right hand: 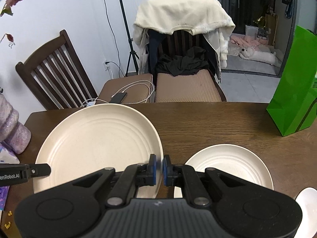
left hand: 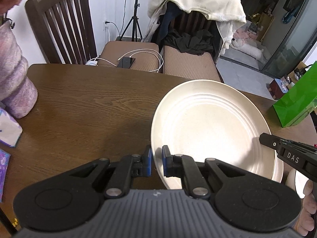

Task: Organize plates and bowls
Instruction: 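Lift the cream plate off the table with both grippers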

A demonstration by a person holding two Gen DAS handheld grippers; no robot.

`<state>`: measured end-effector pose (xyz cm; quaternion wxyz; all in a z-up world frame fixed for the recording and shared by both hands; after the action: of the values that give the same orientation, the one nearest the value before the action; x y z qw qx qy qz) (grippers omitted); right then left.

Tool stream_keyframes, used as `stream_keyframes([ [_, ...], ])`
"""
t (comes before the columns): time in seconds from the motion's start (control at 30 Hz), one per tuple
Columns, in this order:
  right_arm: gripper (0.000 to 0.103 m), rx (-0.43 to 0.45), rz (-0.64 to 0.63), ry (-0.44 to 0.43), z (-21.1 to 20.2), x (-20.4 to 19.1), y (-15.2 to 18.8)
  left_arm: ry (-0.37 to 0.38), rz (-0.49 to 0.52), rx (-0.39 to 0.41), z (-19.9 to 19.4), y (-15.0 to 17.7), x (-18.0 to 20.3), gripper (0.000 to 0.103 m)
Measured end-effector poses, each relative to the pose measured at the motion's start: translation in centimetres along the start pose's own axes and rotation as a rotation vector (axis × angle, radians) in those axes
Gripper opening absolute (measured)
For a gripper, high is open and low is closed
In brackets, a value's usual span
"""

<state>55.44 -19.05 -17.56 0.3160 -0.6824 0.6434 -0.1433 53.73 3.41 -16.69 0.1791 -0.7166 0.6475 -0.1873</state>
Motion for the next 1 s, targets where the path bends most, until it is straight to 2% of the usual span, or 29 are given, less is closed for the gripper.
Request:
stream_keyframes([
  [1.0,0.007,0.075,0.011,-0.001,-9.5,-5.9,3.4,0.031,0.03,0.096,-9.5,4.1,-4.4,0.011],
])
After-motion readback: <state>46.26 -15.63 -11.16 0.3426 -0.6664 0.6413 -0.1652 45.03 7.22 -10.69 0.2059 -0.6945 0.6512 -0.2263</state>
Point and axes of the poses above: each gripper's, at about its wrist camera, not at the fingertips, and z roughly the way its jaws point, x to its right, y to its underside, the point moved 9 cm from there along z, roughly the way its jaws point, and after that the axes turned 7 degrees about -y, right-handed, at the moved point
